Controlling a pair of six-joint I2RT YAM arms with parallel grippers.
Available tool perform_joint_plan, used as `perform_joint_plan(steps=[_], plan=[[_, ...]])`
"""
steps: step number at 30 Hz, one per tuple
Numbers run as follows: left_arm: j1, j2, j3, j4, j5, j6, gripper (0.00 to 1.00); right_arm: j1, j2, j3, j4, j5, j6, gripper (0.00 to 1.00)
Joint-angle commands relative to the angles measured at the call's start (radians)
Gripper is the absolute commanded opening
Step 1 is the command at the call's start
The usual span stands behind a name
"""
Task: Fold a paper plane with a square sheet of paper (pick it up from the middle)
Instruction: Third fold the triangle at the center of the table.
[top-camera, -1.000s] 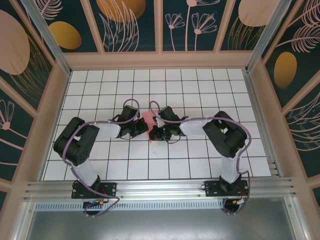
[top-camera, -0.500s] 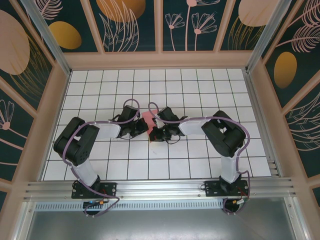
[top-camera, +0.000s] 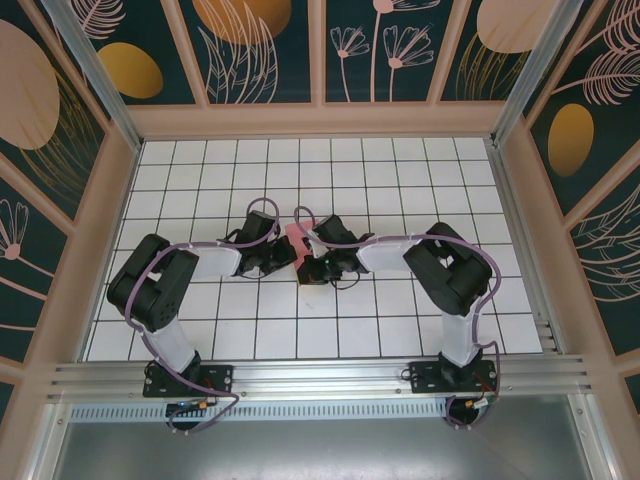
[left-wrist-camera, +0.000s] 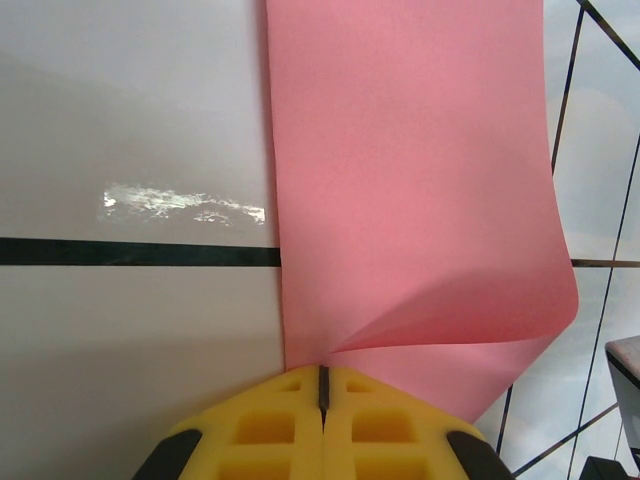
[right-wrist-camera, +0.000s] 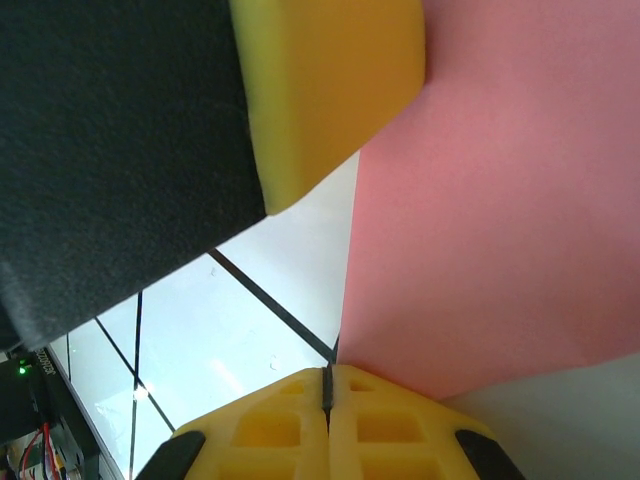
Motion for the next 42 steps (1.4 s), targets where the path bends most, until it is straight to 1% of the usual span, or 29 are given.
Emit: perform_joint_plan(steps=[1, 6, 12, 19, 26, 29, 35, 38, 42], plan=[[-0.009, 0.043, -0.01, -0.07, -0.05, 0.002, 0.0, 0.02, 0.02, -0.001, -0.059, -0.015, -0.005, 0.07], [-0.009, 0.041, -0.009, -0.07, -0.053, 0.002, 0.0, 0.022, 0.004, -0.03, -0.074, -0.002, -0.013, 0.07], [-0.009, 0.044, -0.007, -0.069, -0.052, 0.002, 0.0, 0.023, -0.033, -0.011, -0.058, -0.012, -0.014, 0.07], [-0.008, 0.041, -0.007, -0.069, -0.052, 0.001, 0.0, 0.03, 0.001, 0.009, -0.055, -0.011, -0.01, 0.07], [-0.009, 0.04, -0.009, -0.07, -0.052, 0.002, 0.0, 0.034, 0.023, -0.03, -0.091, 0.011, -0.024, 0.07], [-0.009, 0.044, -0.007, -0.069, -0.052, 0.002, 0.0, 0.034, -0.01, -0.026, -0.099, 0.022, -0.034, 0.07], [-0.009, 0.041, -0.005, -0.073, -0.054, 0.003, 0.0, -0.003, -0.115, -0.021, -0.009, 0.058, 0.012, 0.07], [-0.009, 0.04, -0.003, -0.075, -0.054, 0.005, 0.0, -0.026, -0.091, -0.004, 0.002, 0.059, 0.015, 0.07], [-0.009, 0.041, -0.001, -0.077, -0.053, 0.007, 0.0, -0.032, -0.026, 0.028, -0.005, 0.056, 0.015, 0.07]])
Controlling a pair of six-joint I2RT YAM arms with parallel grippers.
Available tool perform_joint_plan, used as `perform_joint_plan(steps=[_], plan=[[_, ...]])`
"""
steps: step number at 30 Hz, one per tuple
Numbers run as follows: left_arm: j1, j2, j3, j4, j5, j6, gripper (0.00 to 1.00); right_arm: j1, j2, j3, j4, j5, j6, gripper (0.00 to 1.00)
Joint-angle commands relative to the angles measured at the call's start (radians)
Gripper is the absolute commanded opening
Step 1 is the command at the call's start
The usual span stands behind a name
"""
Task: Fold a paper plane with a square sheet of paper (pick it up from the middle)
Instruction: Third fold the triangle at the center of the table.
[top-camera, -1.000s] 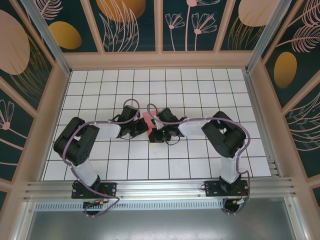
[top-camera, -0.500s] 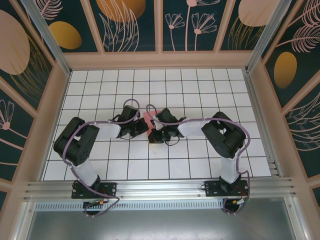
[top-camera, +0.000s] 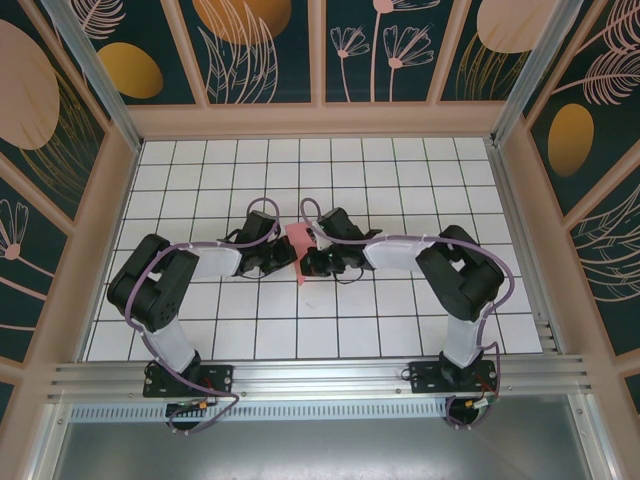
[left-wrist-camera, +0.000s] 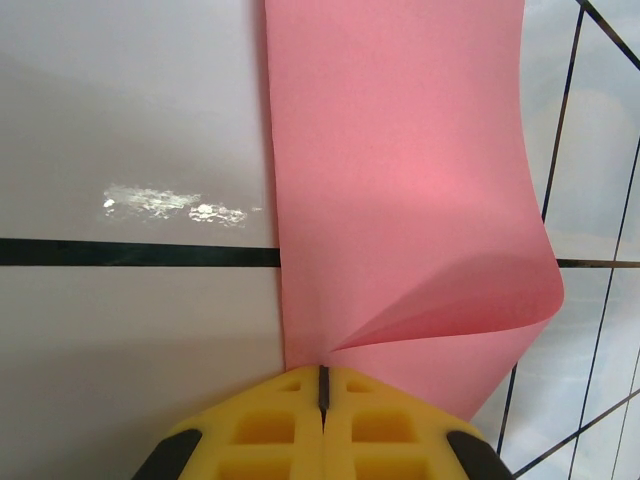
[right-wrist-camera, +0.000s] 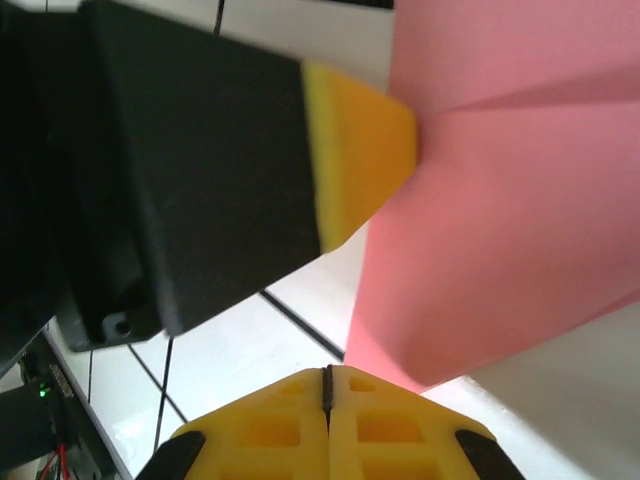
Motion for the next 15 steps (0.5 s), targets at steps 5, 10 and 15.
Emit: perform_joint_plan(steps=[5, 10, 15], plan=[[-0.007, 0.039, -0.002, -0.081, -0.052, 0.009, 0.0, -0.019, 0.09, 0.031, -0.005, 0.028, 0.026, 0.06], [-0.007, 0.038, 0.0, -0.084, -0.052, 0.015, 0.0, -0.034, 0.075, 0.013, -0.019, 0.026, 0.038, 0.06], [-0.007, 0.036, 0.004, -0.087, -0.055, 0.02, 0.0, -0.054, 0.023, 0.049, -0.002, 0.035, 0.047, 0.06]])
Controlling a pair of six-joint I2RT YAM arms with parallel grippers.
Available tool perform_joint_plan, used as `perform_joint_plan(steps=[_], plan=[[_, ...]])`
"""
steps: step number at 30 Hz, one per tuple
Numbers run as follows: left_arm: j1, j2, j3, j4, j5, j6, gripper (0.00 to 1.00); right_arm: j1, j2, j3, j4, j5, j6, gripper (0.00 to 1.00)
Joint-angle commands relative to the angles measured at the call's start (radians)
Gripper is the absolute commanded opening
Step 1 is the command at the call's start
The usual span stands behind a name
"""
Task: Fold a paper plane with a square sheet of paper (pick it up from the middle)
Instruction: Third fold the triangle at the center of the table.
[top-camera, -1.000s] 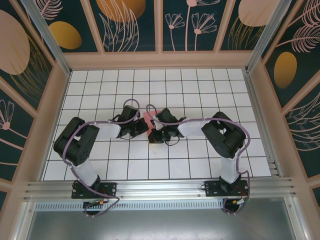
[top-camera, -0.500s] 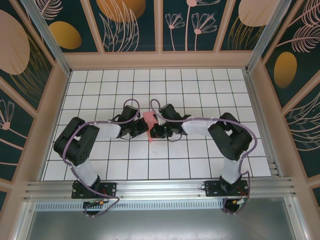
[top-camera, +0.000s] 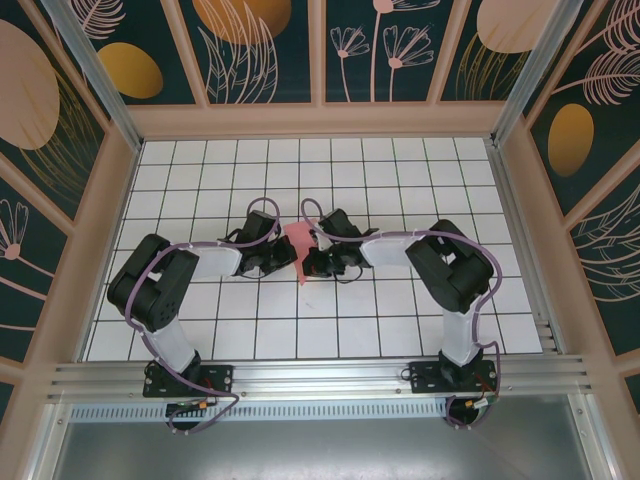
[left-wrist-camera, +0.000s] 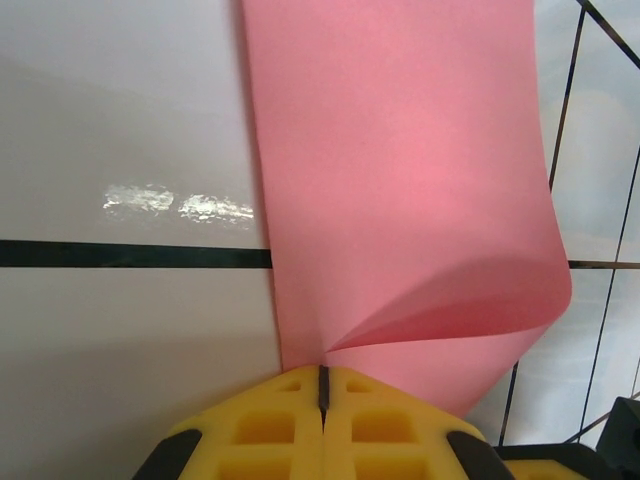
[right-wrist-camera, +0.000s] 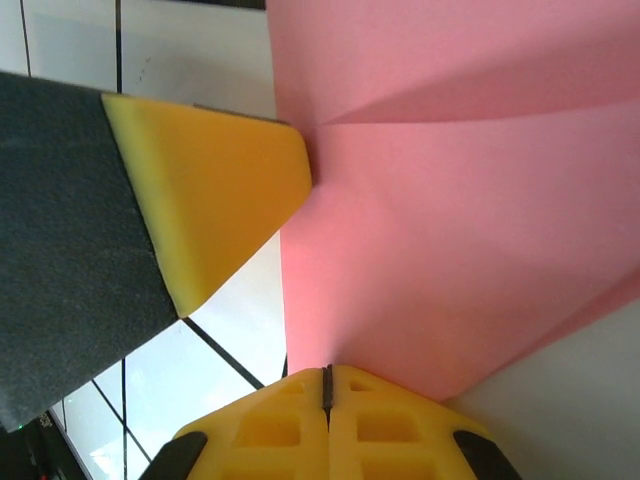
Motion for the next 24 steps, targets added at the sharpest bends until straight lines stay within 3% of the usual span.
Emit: perform_joint_plan(steps=[1, 10, 18, 24], plan=[[-0.007, 0.036, -0.001, -0.079, -0.049, 0.02, 0.0, -0.036, -0.039, 0.038, -0.004, 0.041, 0.018, 0.06], [-0.008, 0.034, -0.005, -0.077, -0.048, 0.028, 0.0, -0.093, 0.049, 0.036, -0.013, 0.066, 0.022, 0.05], [-0.009, 0.036, -0.004, -0.075, -0.047, 0.031, 0.0, -0.105, -0.016, 0.079, -0.016, 0.064, 0.011, 0.05], [-0.007, 0.036, -0.003, -0.074, -0.045, 0.031, 0.0, -0.138, 0.045, 0.111, -0.023, 0.074, -0.001, 0.05]])
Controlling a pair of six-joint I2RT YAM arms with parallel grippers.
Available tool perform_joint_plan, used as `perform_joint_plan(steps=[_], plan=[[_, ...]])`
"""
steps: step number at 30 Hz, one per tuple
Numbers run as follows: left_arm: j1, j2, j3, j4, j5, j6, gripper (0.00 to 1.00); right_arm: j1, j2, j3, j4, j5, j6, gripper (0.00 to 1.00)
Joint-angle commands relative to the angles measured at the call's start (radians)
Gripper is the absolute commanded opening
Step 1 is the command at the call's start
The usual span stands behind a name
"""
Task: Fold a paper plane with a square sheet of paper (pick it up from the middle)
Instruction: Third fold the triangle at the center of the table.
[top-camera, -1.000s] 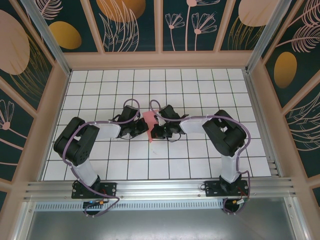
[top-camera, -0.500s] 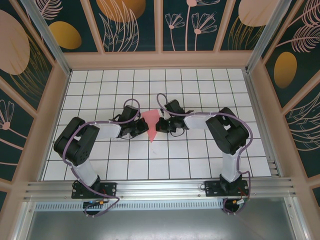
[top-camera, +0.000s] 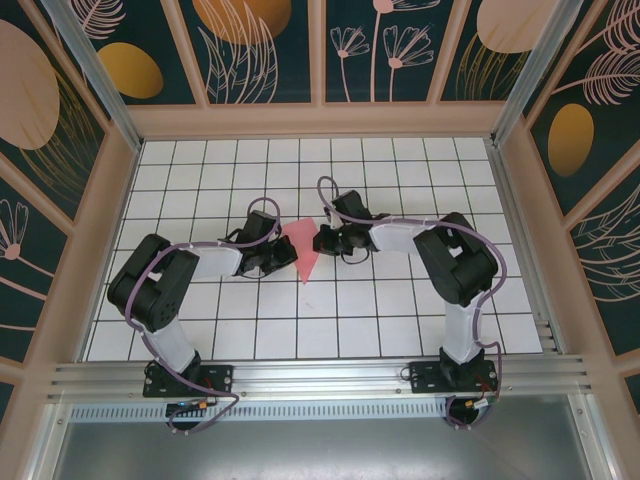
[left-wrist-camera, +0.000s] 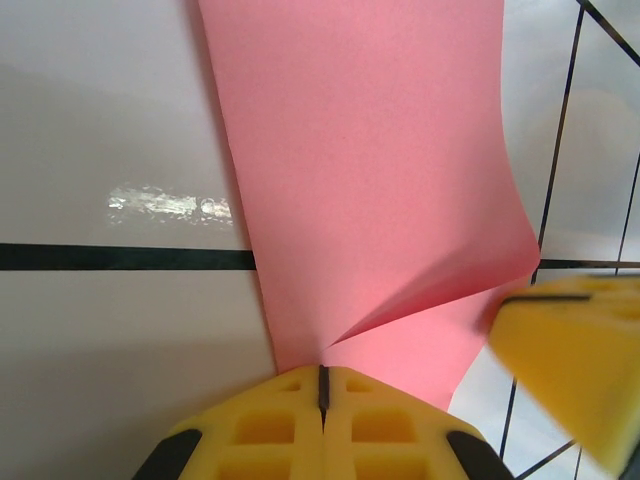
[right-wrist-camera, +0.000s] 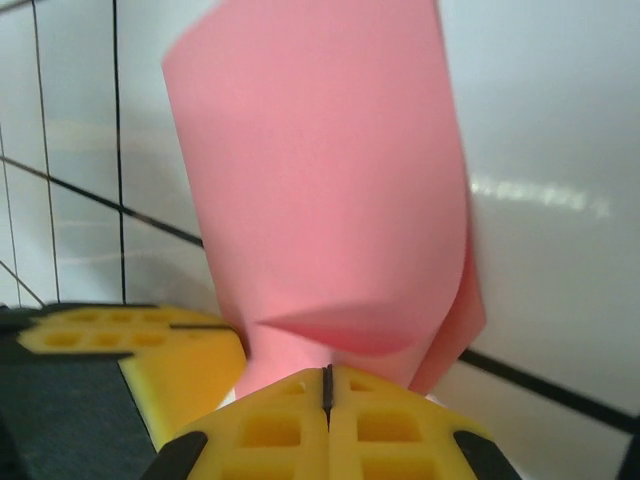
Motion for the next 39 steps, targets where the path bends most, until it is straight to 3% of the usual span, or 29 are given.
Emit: perform_joint_plan(steps=[1, 9, 18, 26, 33, 39], plan=[[-0.005, 0.036, -0.005, -0.074, -0.04, 0.023, 0.0, -0.022, 0.04, 0.031, -0.013, 0.019, -0.02, 0.05], [-0.005, 0.034, -0.008, -0.08, -0.043, 0.028, 0.0, -0.041, 0.088, 0.055, -0.03, 0.024, -0.032, 0.05], [-0.006, 0.03, -0.001, -0.088, -0.046, 0.033, 0.0, -0.037, -0.022, 0.061, -0.042, 0.024, -0.053, 0.05], [-0.005, 0.027, 0.014, -0.081, -0.039, 0.06, 0.0, -0.023, 0.068, 0.081, -0.04, 0.019, -0.064, 0.05], [-0.005, 0.047, 0.093, -0.087, -0.036, 0.153, 0.04, -0.025, 0.08, 0.074, -0.072, 0.098, -0.045, 0.05], [-0.005, 0.04, 0.168, -0.094, -0.033, 0.2, 0.13, -0.019, -0.012, -0.035, -0.056, 0.207, 0.086, 0.04]])
